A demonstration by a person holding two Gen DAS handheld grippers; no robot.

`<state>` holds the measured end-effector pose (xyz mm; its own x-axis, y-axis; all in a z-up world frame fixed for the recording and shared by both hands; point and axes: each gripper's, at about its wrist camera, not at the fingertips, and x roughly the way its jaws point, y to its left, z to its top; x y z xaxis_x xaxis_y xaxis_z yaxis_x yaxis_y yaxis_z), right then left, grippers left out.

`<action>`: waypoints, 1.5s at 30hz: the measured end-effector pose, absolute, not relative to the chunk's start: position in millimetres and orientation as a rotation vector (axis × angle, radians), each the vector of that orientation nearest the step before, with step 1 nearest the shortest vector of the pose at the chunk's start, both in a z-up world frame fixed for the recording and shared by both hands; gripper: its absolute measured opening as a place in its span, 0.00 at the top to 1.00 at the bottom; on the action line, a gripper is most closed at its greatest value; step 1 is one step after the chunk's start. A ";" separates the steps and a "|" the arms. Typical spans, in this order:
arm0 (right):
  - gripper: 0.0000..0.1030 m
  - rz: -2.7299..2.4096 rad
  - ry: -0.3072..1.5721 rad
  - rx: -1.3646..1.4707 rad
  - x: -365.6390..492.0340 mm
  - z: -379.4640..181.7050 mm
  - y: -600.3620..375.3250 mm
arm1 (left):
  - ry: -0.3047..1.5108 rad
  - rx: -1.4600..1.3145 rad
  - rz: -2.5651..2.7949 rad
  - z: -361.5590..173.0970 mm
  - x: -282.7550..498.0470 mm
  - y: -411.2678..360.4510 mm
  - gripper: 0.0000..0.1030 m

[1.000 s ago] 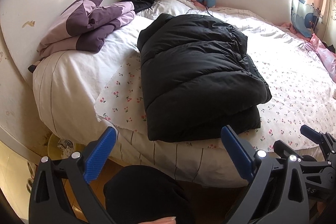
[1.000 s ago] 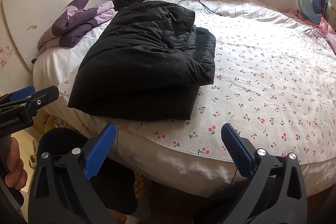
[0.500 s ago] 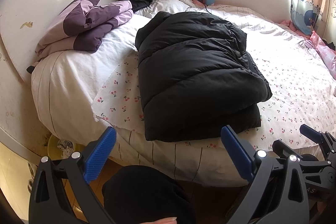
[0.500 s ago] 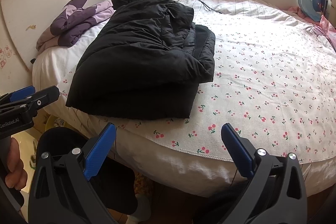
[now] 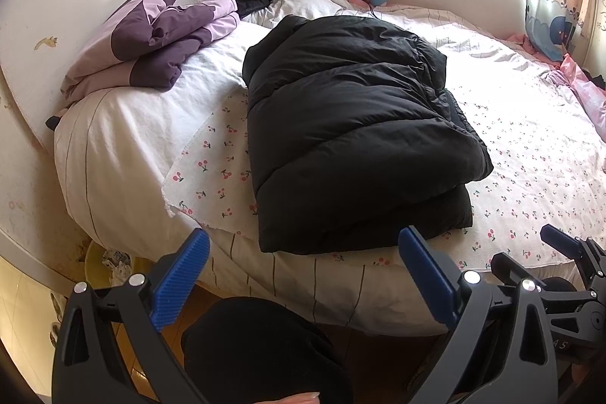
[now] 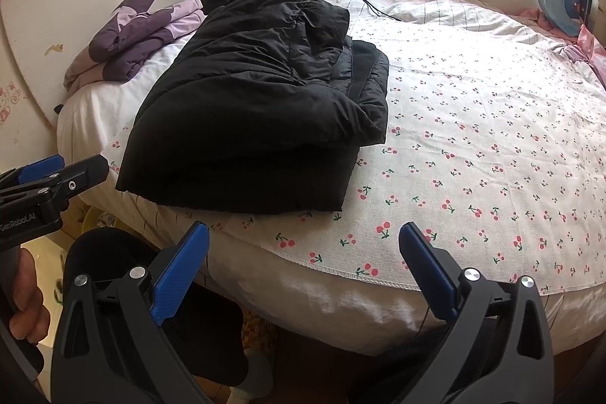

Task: Fold large clothes

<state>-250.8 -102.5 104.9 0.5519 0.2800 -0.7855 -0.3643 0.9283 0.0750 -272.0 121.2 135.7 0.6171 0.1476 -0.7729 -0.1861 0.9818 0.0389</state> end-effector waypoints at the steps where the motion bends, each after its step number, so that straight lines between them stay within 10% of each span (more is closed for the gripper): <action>1: 0.06 0.382 0.910 -0.101 -250.8 104.8 -102.5 | 0.885 -0.046 0.192 135.8 -271.9 121.1 0.07; 45: 0.06 0.388 0.912 -0.100 -251.8 105.7 -99.8 | 0.896 -0.054 0.187 133.5 -269.1 121.9 0.07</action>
